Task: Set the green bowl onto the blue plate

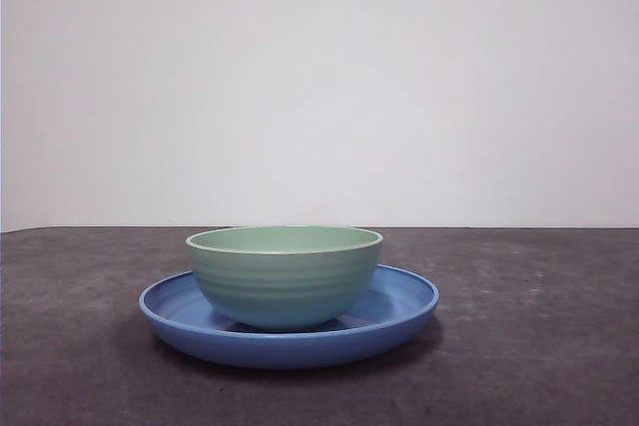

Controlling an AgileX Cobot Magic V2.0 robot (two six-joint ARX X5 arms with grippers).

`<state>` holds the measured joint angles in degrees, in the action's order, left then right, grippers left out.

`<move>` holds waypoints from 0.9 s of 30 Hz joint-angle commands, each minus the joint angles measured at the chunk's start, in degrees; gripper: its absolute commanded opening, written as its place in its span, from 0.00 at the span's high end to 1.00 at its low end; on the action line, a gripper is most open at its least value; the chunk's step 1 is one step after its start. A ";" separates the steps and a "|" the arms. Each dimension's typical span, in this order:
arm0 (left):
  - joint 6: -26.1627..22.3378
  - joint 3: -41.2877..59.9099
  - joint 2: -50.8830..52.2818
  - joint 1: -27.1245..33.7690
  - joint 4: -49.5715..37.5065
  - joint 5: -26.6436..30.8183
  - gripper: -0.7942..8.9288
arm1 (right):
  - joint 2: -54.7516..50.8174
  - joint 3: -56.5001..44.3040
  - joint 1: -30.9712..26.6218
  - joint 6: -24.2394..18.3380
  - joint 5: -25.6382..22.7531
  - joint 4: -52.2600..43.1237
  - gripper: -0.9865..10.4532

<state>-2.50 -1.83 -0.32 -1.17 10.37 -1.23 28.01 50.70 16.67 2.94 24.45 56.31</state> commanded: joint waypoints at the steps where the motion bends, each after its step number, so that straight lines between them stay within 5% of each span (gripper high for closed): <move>1: -0.90 1.14 0.13 -0.02 0.39 0.15 0.90 | -1.81 0.07 -2.60 -0.39 0.20 -0.61 0.90; 5: -0.90 1.14 0.13 -0.02 0.39 0.15 0.90 | -5.60 -2.73 -7.23 -2.27 -1.46 -5.25 0.90; 18: -0.90 1.14 0.13 -0.02 0.39 0.15 0.90 | -19.10 -29.81 -18.38 -5.03 -2.49 -41.59 0.90; 27: -0.90 1.14 0.13 -0.02 0.39 0.15 0.90 | -22.99 -44.54 -19.54 -7.98 -13.25 -59.17 0.90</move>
<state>-2.50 -1.83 -0.30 -1.17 10.37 -1.23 5.41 6.57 -2.74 -3.75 11.99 -1.65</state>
